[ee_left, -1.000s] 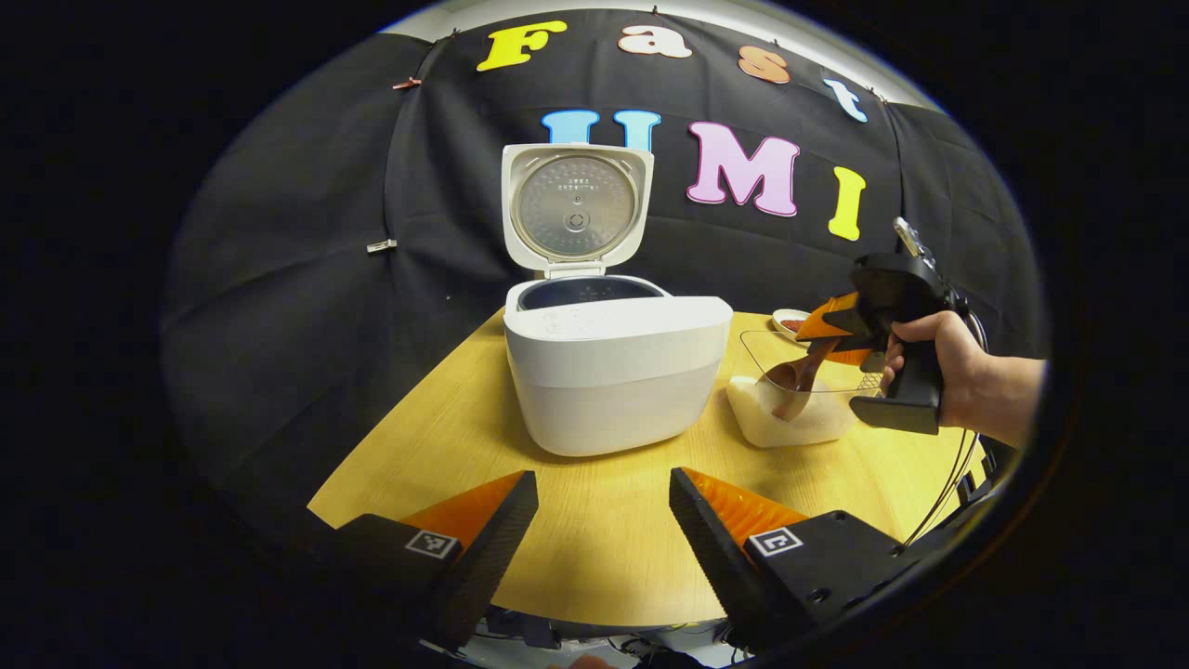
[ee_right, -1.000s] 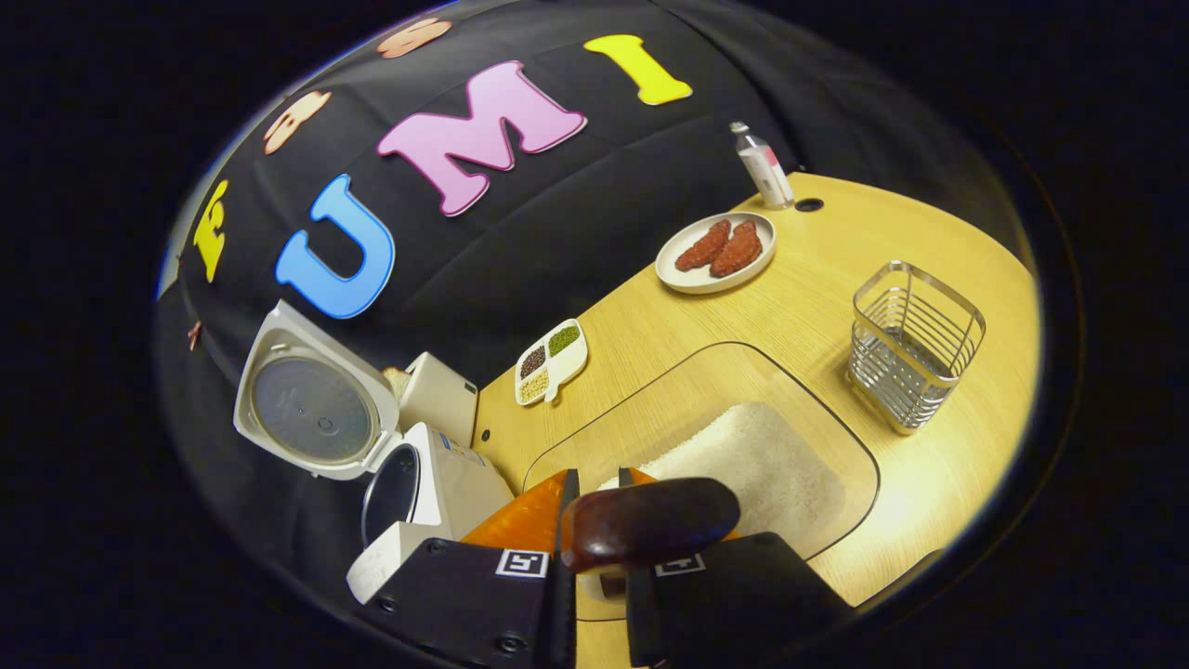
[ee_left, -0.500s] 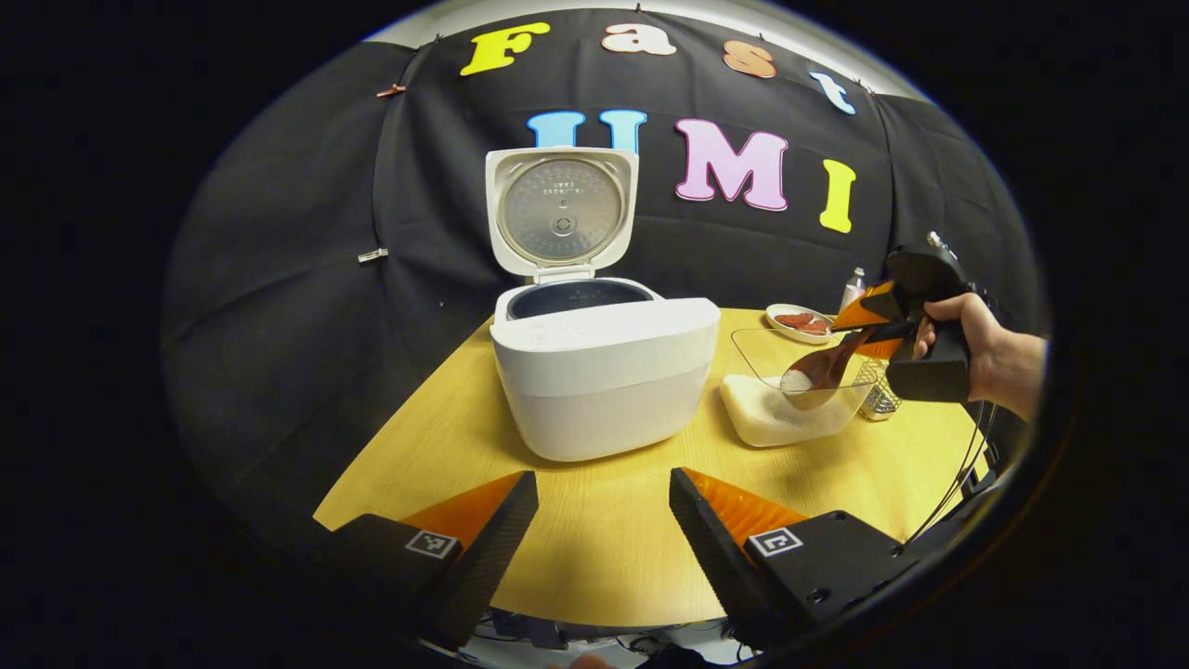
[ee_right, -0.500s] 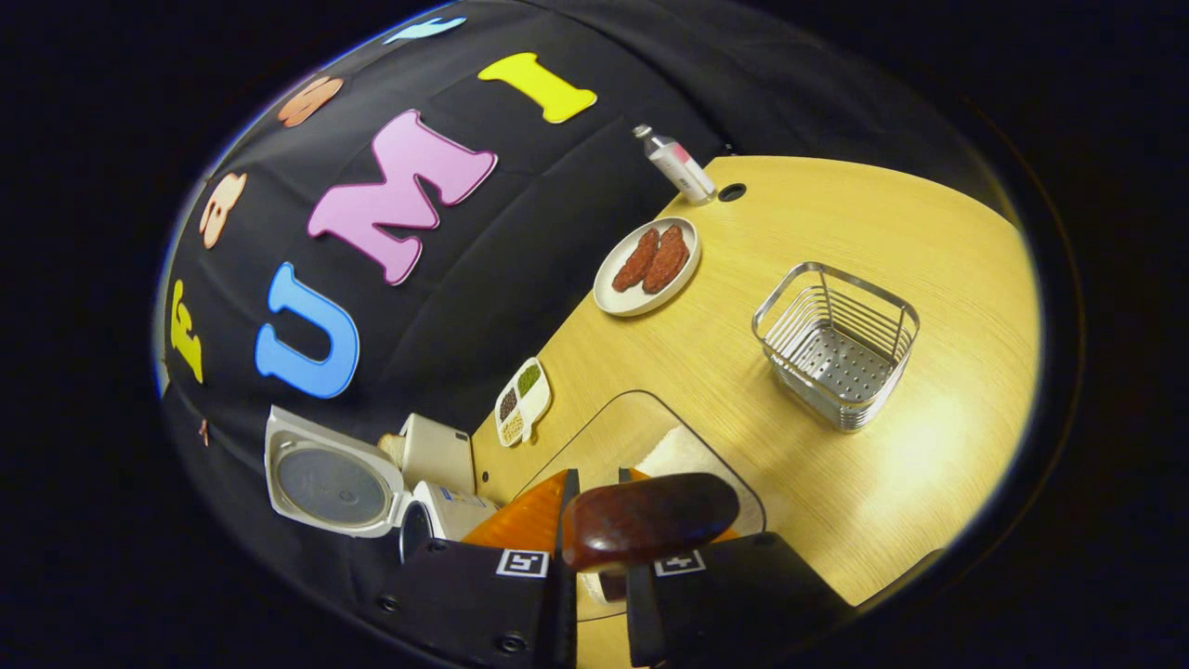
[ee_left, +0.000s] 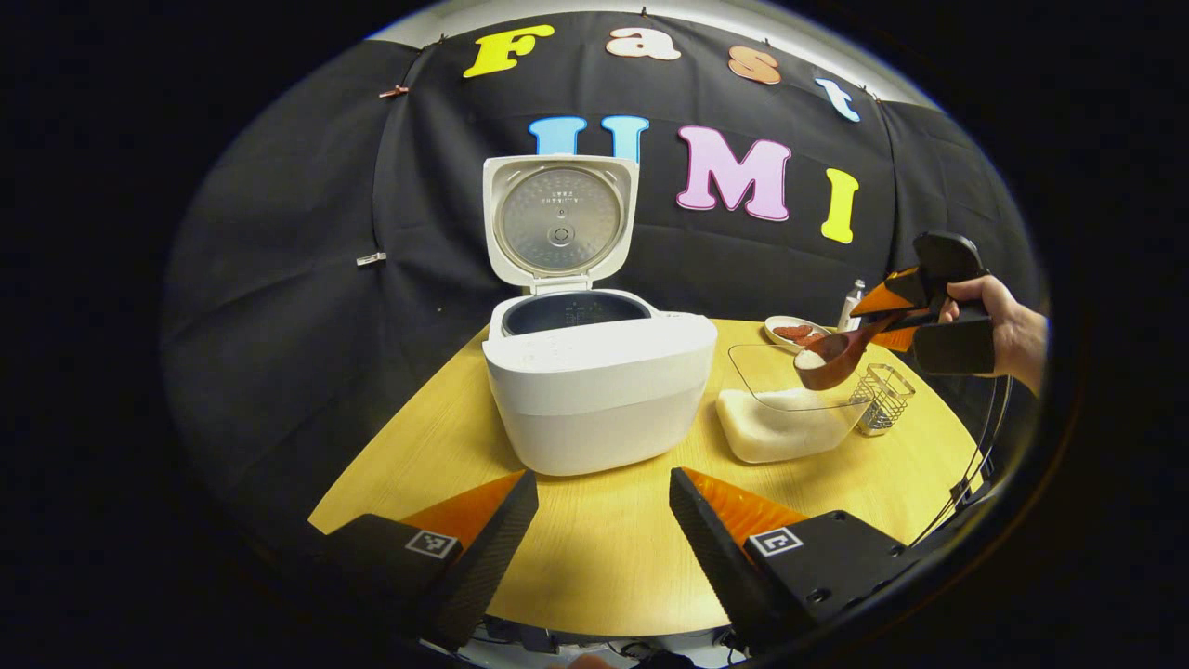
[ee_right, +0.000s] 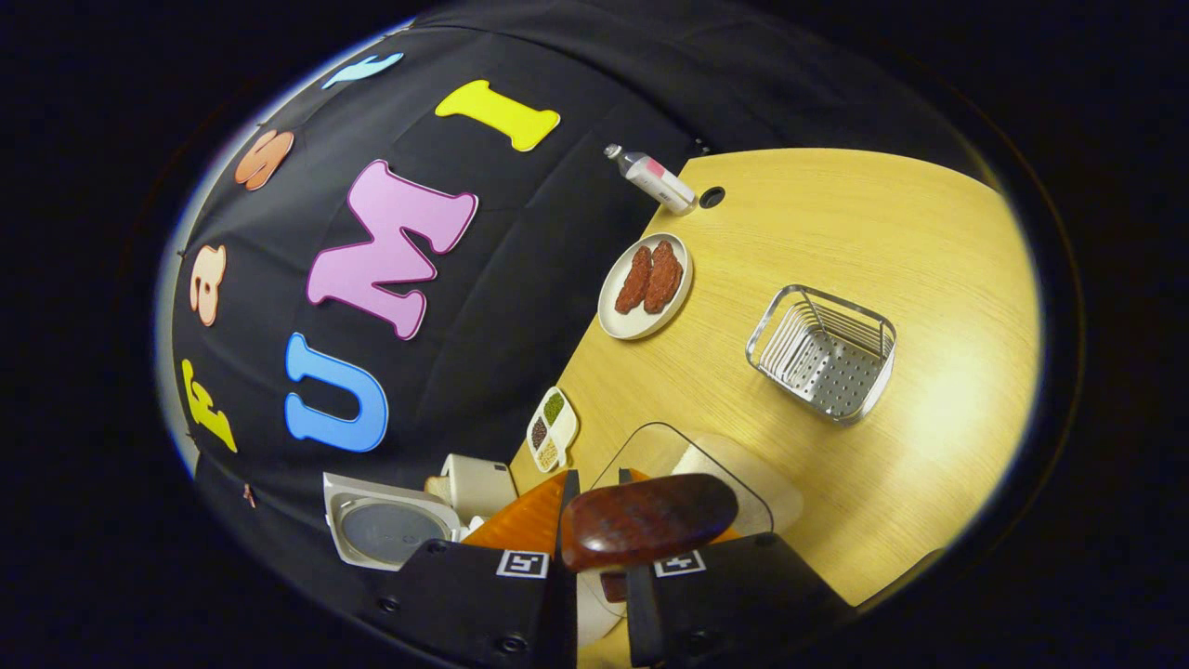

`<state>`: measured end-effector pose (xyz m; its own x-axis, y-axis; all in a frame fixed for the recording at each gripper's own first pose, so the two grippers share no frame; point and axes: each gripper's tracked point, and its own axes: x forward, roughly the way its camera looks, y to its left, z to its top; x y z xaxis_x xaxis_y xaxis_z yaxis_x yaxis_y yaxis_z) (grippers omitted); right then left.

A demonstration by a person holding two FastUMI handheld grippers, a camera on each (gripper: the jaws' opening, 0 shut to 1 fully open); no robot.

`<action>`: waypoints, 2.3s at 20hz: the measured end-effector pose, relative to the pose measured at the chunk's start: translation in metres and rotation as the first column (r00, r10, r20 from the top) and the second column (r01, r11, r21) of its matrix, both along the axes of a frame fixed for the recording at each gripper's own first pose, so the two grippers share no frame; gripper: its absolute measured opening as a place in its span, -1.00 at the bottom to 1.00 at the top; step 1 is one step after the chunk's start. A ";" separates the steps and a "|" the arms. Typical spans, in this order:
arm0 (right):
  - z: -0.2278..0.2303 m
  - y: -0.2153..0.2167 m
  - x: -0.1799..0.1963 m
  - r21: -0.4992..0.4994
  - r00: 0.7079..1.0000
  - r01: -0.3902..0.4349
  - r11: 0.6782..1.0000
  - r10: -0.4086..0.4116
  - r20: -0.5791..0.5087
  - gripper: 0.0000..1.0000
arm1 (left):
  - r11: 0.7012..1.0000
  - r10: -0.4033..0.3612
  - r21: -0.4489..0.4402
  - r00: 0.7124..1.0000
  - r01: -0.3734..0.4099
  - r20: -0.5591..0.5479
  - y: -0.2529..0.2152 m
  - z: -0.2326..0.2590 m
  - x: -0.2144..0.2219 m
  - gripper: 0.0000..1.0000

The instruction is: Close the left gripper, press the button to open the rice cooker; take a wooden spoon from the chopstick holder with the right hand, scoop a spoonful of rice and pour it into the rice cooker, then put the wooden spoon back into the chopstick holder.

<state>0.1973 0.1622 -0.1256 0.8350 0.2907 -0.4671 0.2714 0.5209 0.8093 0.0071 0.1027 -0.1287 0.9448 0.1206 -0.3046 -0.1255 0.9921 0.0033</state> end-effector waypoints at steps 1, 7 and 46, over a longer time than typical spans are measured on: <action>0.007 0.004 0.000 0.014 1.000 -0.002 1.000 0.002 0.004 -0.58 | 1.000 0.002 -0.004 1.000 -0.002 -0.003 0.001 -0.001 -0.001 0.96; 0.062 0.047 0.012 0.067 0.996 -0.061 0.996 0.056 0.074 -0.58 | 1.000 0.012 -0.028 1.000 -0.011 0.012 0.005 0.001 -0.010 0.96; 0.093 0.381 0.000 -0.793 0.494 -0.330 0.513 0.809 0.317 -0.60 | 0.961 0.242 -0.139 0.970 -0.241 -0.006 0.117 0.013 -0.029 0.92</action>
<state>0.1970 0.5427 -0.0322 0.6923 0.6908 -0.2084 -0.6888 0.7188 0.0946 -0.0216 0.2192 -0.1154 0.8961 0.3031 -0.3243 -0.3607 0.9230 -0.1340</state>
